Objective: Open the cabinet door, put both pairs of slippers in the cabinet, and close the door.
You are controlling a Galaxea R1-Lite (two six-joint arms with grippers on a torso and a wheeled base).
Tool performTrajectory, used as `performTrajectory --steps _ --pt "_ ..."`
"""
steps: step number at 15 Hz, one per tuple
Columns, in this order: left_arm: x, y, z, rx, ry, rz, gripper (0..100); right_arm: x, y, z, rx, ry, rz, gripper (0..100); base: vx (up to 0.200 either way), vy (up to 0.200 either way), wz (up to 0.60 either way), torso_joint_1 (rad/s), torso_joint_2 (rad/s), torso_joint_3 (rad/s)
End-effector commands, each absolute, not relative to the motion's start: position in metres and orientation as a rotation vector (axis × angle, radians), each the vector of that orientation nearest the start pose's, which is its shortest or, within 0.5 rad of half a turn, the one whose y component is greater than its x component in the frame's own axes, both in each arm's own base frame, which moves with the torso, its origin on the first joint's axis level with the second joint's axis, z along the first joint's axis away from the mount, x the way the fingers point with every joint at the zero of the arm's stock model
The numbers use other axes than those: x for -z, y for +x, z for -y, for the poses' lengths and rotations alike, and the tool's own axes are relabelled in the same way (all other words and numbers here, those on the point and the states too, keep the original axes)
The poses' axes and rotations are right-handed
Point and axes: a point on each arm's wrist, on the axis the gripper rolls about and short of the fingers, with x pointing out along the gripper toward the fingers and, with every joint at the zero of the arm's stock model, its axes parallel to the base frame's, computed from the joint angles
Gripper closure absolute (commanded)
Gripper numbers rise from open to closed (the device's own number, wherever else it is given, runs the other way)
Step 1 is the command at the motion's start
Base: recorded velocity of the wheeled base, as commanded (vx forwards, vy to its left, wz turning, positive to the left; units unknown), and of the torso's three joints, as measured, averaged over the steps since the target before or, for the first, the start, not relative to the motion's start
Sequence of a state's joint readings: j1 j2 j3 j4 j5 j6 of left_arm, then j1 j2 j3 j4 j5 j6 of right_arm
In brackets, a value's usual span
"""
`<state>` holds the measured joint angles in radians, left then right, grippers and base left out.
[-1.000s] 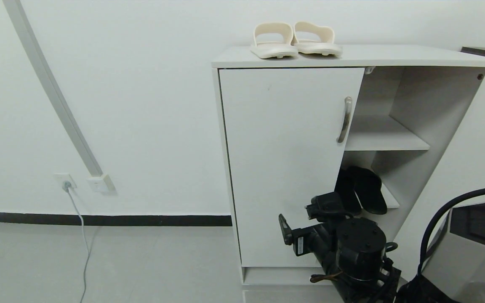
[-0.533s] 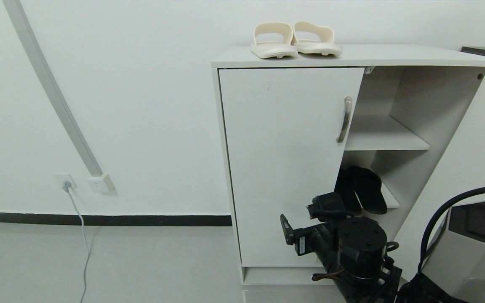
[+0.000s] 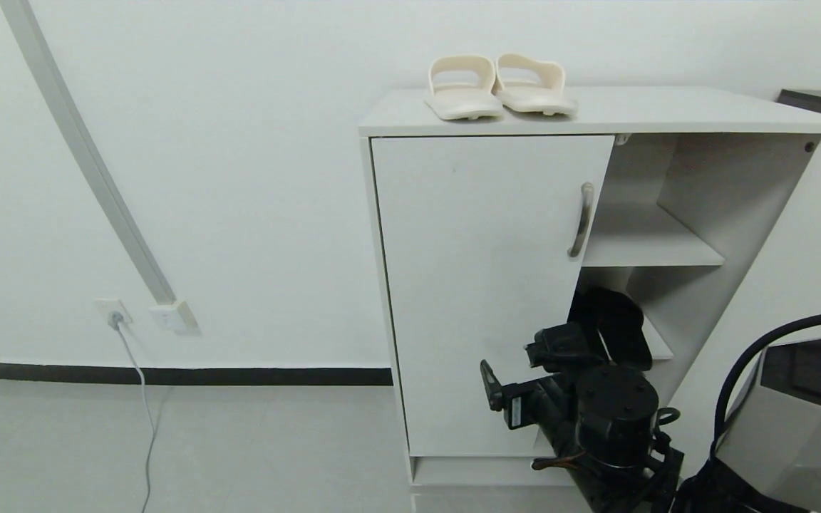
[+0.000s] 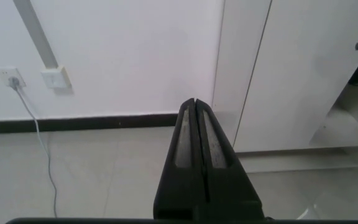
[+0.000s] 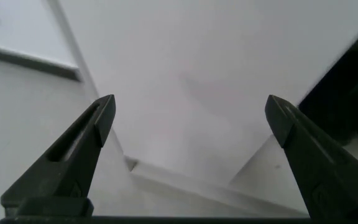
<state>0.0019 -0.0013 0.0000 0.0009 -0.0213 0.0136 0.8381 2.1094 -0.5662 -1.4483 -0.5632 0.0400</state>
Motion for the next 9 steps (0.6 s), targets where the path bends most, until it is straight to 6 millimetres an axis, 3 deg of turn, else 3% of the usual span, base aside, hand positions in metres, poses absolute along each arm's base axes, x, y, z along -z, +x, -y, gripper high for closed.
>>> performTrajectory --steps 1,9 --pt "-0.0753 -0.0228 0.0006 0.018 0.014 -0.001 100 -0.0748 0.2313 -0.2396 -0.274 -0.025 -0.082 0 0.0 0.0 0.0 0.032 -0.5 -0.364" --pt "-0.0753 -0.0228 0.0006 0.018 0.014 -0.001 100 -0.0748 0.2307 -0.2389 -0.274 -0.025 -0.082 0 0.0 0.0 0.0 0.105 -0.46 -0.348"
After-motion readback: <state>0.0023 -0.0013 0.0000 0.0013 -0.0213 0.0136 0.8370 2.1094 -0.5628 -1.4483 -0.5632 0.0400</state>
